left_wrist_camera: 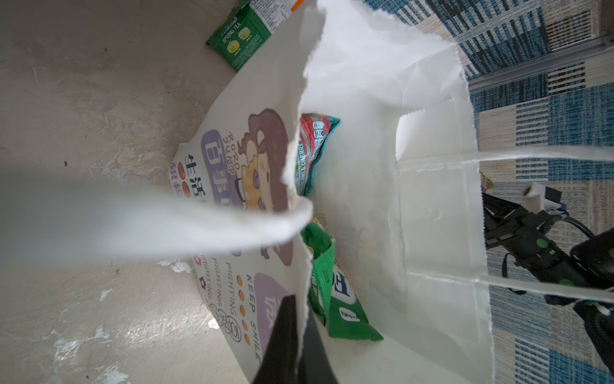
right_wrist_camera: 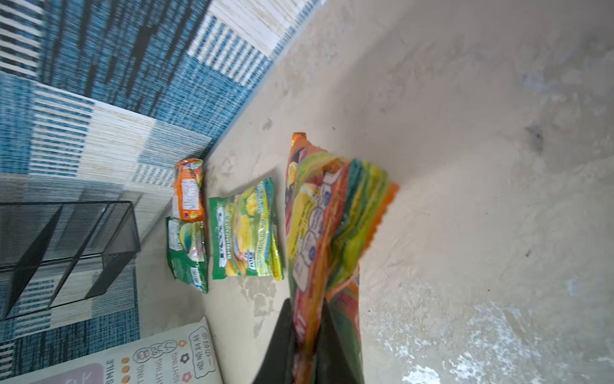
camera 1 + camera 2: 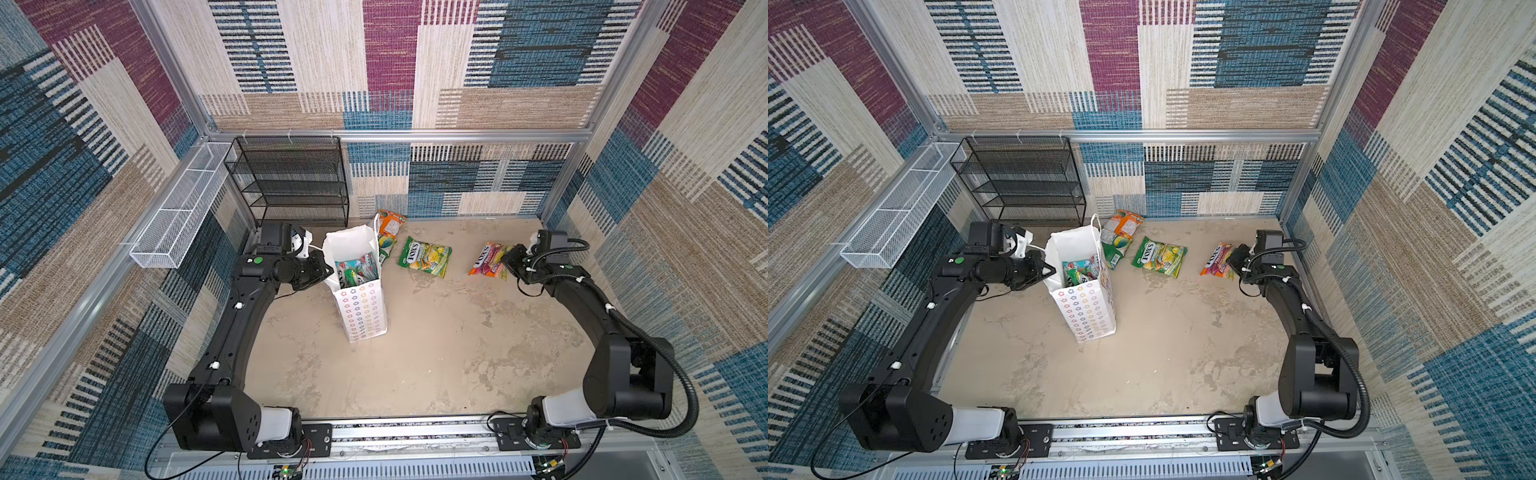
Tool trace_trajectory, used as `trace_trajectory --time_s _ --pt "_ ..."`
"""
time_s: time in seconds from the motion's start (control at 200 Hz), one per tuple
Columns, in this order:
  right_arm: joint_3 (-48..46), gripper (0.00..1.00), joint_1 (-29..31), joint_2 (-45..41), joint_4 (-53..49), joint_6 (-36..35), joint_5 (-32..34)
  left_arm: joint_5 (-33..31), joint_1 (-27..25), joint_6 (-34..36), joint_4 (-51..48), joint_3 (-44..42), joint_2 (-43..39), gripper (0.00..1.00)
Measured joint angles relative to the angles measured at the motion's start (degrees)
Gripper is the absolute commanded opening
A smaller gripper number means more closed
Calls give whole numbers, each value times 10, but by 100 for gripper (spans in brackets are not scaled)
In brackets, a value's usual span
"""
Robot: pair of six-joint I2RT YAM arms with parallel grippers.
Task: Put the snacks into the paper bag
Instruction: 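Lift the pink packet with the right gripper toward the bag, then carry the pink packet with the right gripper over the bag opening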
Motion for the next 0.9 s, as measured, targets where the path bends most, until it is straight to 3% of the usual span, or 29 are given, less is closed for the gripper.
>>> trace_trajectory --time_s 0.506,0.901 --pt "118 0 14 -74 -60 -33 -43 13 0 -1 12 -6 -8 0" --pt "319 0 181 -22 -96 -48 -27 27 0 -1 21 -8 2 0"
